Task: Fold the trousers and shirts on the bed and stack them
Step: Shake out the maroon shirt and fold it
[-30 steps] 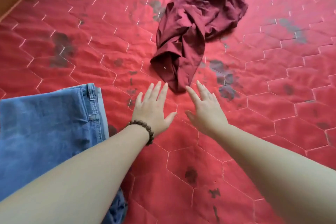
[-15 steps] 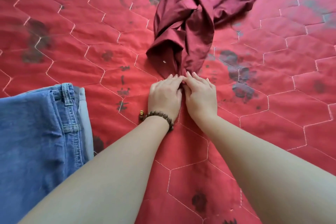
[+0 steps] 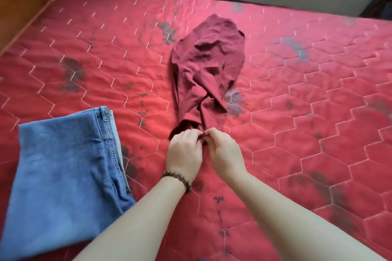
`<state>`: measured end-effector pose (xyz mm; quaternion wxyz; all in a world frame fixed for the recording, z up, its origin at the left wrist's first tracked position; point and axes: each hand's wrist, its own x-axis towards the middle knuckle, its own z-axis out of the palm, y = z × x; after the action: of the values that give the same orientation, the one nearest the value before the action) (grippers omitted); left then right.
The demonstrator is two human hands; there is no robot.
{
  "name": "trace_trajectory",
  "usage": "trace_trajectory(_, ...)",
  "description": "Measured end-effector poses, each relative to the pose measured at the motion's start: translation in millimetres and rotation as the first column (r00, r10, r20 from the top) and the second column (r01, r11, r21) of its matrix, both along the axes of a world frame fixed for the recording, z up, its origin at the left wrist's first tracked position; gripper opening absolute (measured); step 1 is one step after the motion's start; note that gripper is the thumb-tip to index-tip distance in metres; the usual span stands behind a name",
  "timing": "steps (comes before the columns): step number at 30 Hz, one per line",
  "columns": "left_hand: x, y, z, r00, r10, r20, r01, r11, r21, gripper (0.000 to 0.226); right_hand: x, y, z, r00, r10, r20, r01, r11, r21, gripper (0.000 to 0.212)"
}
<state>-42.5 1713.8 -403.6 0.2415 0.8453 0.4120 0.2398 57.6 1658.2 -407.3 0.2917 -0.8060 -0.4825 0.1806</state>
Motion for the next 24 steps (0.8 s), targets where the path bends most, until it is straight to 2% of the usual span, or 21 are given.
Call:
trace_trajectory(9, 13, -60, 225, 0.977, -0.068, 0.203, 0.052, 0.995, 0.086, 0.01, 20, -76, 243, 0.995, -0.06, -0.076, 0.075, 0.973, 0.218, 0.009)
trace_trajectory(12, 34, -87, 301, 0.96, -0.181, 0.211, 0.163, 0.981, 0.103, 0.009, 40, -114, 312, 0.986, -0.088, -0.142, 0.127, 0.95, 0.287, 0.01)
trace_trajectory(15, 68, -123, 366, 0.946, -0.27, 0.181, 0.244, 0.957, 0.157, 0.01, 69, -161, 366, 0.978, -0.146, -0.15, 0.193, 0.91, 0.368, 0.012)
trace_trajectory(18, 107, -167, 421, 0.926, -0.334, 0.174, 0.295, 0.931, 0.216, 0.01, 106, -210, 413, 0.981, -0.139, -0.139, 0.187, 0.874, 0.449, 0.013)
trace_trajectory(24, 169, -265, 513, 0.91, -0.301, 0.285, 0.217, 0.931, 0.292, 0.012, 176, -305, 501, 0.99, -0.025, -0.138, 0.094, 0.851, 0.517, 0.008)
